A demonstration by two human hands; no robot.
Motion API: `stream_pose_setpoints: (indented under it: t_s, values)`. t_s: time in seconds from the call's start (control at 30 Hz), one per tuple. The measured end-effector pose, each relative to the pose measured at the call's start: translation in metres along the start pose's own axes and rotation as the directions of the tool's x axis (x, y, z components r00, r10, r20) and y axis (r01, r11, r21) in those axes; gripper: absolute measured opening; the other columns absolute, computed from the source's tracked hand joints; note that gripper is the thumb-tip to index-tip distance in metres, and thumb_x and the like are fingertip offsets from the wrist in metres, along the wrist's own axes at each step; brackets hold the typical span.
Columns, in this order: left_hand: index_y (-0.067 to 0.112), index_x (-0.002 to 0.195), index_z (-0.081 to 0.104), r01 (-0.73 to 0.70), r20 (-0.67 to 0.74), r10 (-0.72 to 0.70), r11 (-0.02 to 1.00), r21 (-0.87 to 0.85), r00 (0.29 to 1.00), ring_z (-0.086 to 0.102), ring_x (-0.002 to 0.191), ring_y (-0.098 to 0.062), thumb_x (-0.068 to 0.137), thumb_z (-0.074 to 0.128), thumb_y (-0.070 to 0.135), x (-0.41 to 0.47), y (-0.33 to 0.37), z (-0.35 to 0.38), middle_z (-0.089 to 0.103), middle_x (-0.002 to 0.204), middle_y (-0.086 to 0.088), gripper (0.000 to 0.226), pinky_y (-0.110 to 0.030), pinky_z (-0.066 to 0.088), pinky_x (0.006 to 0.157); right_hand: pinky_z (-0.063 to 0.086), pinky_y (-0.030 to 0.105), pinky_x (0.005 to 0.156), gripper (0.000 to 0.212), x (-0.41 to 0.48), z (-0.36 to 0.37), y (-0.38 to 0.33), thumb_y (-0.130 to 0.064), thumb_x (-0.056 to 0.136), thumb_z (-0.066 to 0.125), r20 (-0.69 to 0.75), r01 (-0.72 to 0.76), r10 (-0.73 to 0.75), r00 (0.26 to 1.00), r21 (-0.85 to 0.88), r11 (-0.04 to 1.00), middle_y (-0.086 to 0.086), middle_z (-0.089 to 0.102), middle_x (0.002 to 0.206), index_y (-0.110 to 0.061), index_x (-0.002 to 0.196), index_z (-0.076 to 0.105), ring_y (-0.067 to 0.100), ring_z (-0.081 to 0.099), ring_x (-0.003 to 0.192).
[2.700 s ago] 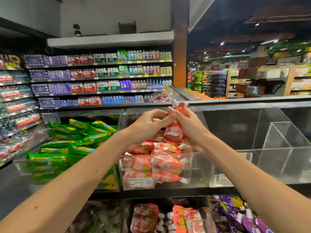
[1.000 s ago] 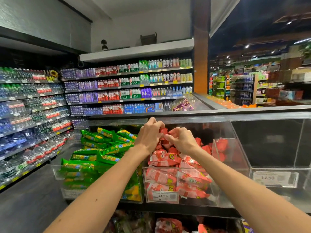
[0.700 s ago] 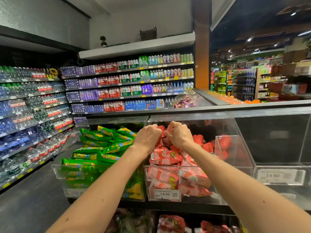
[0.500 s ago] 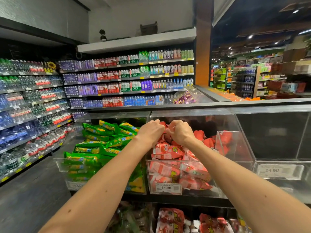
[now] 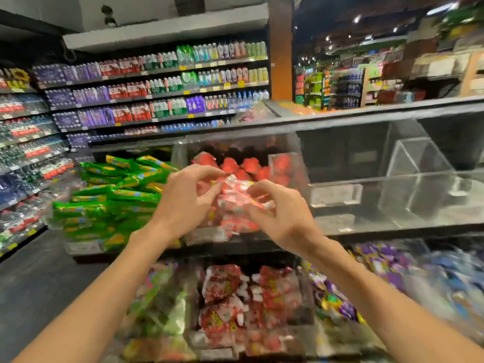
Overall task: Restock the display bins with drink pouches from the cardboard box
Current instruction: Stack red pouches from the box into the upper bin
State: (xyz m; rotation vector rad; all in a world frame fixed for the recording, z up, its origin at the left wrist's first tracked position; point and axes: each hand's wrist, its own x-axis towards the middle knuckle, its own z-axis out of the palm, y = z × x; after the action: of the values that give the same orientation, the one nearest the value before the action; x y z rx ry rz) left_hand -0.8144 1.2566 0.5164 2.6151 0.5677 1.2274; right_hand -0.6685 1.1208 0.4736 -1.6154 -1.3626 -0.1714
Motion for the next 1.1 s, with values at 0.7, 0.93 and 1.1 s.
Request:
stream_pose_setpoints:
  t_s: [0.7, 0.93, 1.1]
  values:
    - [0.011, 0.113, 0.068, -0.208, 0.393, 0.727, 0.585, -0.784, 0.563, 0.058, 0.104, -0.018, 0.087, 0.062, 0.045, -0.203, 0.582, 0.496, 0.066, 0.112, -0.007, 0.043, -0.027, 0.044, 0.093, 0.046, 0.036, 0.093, 0.054, -0.543, -0.448, 0.201, -0.047, 0.085, 0.066, -0.65, -0.961, 0.709, 0.275, -0.17, 0.217, 0.0, 0.06, 0.124, -0.019, 0.13, 0.057, 0.024, 0.059, 0.112]
    - [0.012, 0.116, 0.069, -0.106, 0.545, 0.788, 0.591, -0.799, 0.287, 0.062, 0.114, -0.026, 0.09, 0.069, 0.024, -0.213, 0.741, 0.629, 0.069, 0.12, -0.01, 0.028, -0.033, 0.045, 0.098, 0.046, 0.037, 0.095, 0.05, -0.603, -0.558, 0.292, -0.048, 0.09, 0.065, -0.628, -0.991, 0.776, -0.065, 0.134, 0.025, -0.005, 0.058, 0.122, -0.025, 0.132, 0.051, 0.017, 0.053, 0.114]
    - [0.014, 0.115, 0.066, -0.005, 0.73, 0.667, 0.739, -0.674, 0.147, 0.064, 0.109, -0.031, 0.091, 0.065, 0.029, -0.227, 0.79, 0.743, 0.07, 0.114, -0.009, 0.028, -0.04, 0.05, 0.09, 0.046, 0.027, 0.087, 0.038, -0.622, -0.612, 0.373, -0.037, 0.09, 0.07, -0.501, -0.902, 0.823, -0.266, 0.43, -0.03, -0.011, 0.061, 0.102, -0.023, 0.123, 0.057, 0.012, 0.059, 0.101]
